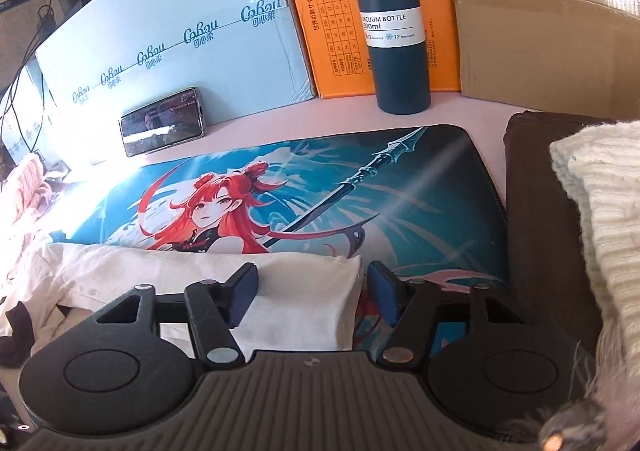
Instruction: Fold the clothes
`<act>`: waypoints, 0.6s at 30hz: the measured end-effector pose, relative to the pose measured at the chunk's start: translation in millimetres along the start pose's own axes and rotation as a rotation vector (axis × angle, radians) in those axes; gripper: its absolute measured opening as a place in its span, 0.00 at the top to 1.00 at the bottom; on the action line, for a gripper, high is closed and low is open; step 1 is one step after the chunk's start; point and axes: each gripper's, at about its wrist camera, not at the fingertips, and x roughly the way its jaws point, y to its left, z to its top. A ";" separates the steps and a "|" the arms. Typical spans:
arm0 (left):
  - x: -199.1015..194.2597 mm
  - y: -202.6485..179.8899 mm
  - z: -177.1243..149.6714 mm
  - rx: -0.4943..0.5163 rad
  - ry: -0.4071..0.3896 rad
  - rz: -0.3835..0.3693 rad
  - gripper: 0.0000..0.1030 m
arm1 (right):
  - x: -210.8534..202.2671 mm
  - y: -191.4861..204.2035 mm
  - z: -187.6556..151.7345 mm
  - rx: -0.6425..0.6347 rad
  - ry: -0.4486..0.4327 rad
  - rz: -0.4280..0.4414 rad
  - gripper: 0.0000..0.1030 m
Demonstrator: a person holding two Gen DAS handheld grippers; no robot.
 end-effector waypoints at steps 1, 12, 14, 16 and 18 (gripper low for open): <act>3.7 0.7 2.1 -0.002 0.007 -0.026 0.45 | -1.3 0.0 -0.9 -0.007 0.003 0.001 0.60; -49.5 51.9 -14.9 -0.259 -0.094 0.009 0.94 | -35.8 18.5 11.6 -0.010 -0.121 -0.054 0.93; -67.6 63.1 -20.7 -0.319 -0.133 0.040 0.94 | -47.0 30.9 19.3 -0.011 -0.175 -0.060 0.94; -85.8 74.3 -26.4 -0.378 -0.172 0.071 0.94 | -57.9 46.4 26.6 -0.022 -0.228 -0.046 0.94; -101.0 82.9 -32.4 -0.431 -0.200 0.095 0.94 | -63.6 60.6 33.3 -0.044 -0.243 -0.057 0.94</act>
